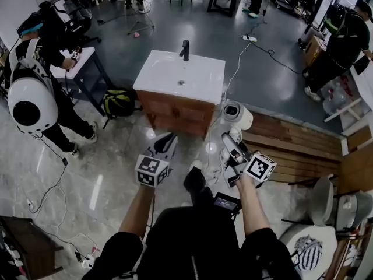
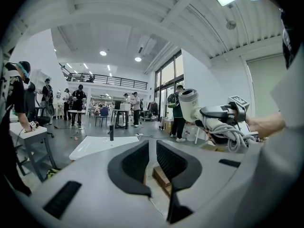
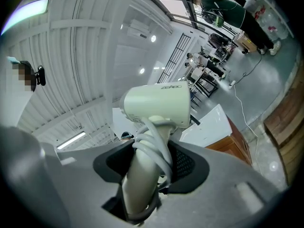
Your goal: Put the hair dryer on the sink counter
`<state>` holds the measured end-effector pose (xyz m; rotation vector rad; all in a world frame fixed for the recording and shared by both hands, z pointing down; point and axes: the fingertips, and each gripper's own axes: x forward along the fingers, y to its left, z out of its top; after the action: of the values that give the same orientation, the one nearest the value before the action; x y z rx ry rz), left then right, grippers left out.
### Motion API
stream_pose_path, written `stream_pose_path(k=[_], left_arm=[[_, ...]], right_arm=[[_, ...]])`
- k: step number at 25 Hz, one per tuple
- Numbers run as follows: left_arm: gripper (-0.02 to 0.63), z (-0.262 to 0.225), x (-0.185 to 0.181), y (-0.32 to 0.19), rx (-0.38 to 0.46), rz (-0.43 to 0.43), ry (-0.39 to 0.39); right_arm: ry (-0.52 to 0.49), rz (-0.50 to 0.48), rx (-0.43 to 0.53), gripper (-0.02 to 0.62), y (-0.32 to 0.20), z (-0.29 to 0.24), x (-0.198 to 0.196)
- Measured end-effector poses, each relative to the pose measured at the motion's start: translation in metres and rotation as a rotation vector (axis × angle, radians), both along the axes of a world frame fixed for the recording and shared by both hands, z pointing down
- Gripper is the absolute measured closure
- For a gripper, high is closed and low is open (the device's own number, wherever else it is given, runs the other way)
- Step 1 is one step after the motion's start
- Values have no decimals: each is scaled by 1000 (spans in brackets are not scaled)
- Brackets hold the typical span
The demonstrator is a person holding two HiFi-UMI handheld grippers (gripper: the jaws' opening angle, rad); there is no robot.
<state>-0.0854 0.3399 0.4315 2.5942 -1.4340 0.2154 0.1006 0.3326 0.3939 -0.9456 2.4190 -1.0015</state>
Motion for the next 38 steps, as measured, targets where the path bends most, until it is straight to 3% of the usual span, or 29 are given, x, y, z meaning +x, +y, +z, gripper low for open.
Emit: stream_pose_path(k=[11,32,38], left_arm=[[551,9,-5,-59,-26,8,-18],[551,32,-23,-230,-139,-48,-60],[551,28,-25,-281,-134,-56,-54]], right_arm=[[-16,-8,-13,390,-65,7,-9],[-59,-89,-79,390,-265,28,-31],[-51,-100,-96,390,-313,29,-36]])
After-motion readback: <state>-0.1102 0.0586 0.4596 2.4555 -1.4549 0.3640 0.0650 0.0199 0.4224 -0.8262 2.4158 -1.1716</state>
